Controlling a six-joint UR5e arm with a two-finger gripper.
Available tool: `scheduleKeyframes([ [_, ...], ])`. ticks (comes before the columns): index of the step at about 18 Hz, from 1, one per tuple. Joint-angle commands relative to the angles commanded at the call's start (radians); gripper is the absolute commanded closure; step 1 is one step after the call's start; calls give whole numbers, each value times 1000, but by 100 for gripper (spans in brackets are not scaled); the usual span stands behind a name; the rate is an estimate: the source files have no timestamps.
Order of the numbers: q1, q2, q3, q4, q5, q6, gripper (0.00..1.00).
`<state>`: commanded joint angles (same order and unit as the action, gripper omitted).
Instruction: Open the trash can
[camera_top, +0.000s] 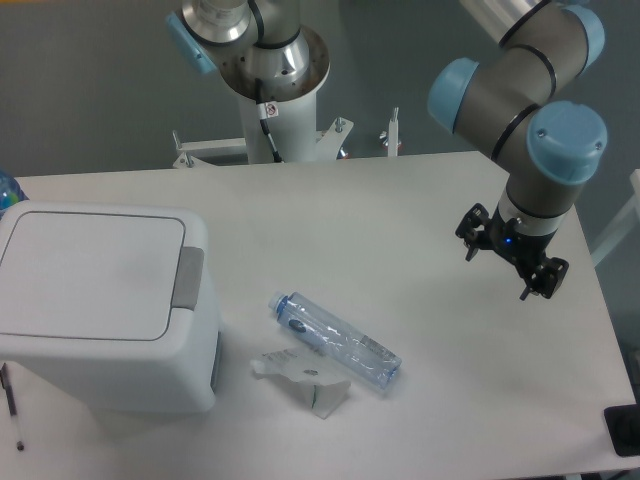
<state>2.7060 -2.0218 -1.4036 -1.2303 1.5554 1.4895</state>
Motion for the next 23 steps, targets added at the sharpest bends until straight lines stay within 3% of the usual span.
scheduleKeyframes([
  [14, -5, 0, -5, -2, -9, -5, 0],
  [23, -24, -2, -2, -2, -130, -348, 0],
])
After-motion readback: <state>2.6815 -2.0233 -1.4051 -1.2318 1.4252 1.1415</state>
